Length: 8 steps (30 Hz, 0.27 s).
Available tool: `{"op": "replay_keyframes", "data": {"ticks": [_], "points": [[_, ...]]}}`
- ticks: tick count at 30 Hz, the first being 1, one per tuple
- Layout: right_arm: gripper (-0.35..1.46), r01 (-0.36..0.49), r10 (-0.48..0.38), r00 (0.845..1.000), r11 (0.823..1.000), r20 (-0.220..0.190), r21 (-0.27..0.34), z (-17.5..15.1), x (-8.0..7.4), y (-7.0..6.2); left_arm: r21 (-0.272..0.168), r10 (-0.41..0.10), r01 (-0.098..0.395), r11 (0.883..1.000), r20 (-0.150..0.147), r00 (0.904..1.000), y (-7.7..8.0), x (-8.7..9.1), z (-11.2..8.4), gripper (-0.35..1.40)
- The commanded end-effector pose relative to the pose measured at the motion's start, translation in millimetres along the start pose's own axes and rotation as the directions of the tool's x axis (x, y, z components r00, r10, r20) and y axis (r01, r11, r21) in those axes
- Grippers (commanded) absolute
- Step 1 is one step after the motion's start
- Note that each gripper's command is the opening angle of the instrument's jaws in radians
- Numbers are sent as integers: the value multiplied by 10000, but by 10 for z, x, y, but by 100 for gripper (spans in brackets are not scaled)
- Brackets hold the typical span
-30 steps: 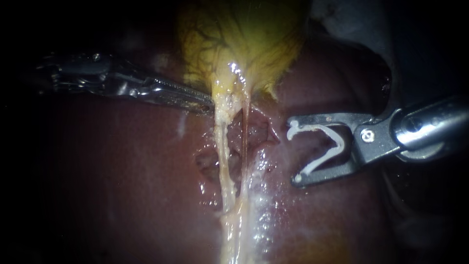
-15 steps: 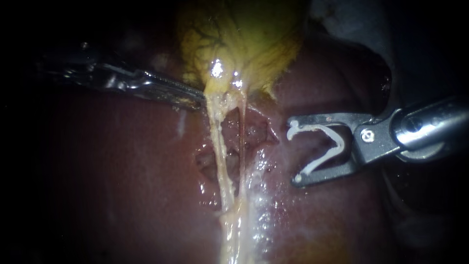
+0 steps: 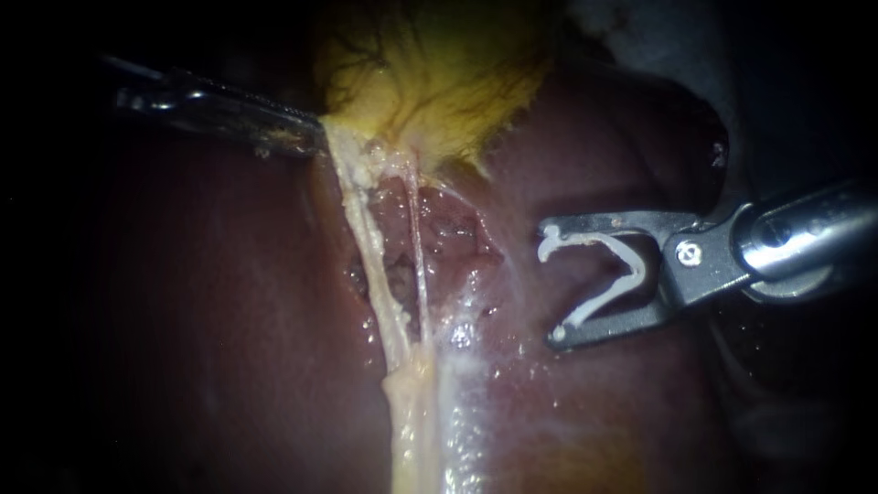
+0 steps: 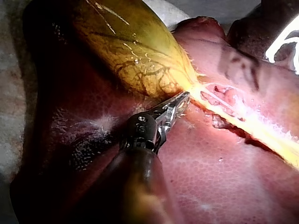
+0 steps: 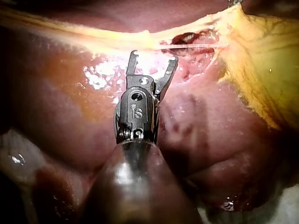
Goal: Grabbing gallbladder
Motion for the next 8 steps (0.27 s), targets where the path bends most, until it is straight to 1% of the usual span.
{"op": "replay_keyframes", "data": {"ticks": [1, 8], "points": [[57, -3, 3, 10000, 10000, -1, -3, 0, 0, 0, -31, -17, 17, 10000, 7, 10000, -2, 0, 1, -35], [57, -5, 5, 10000, 10000, -1, -3, 0, 0, 0, -100, 10, -9, 9999, 22, 10000, -3, 6, 10, -35]]}}
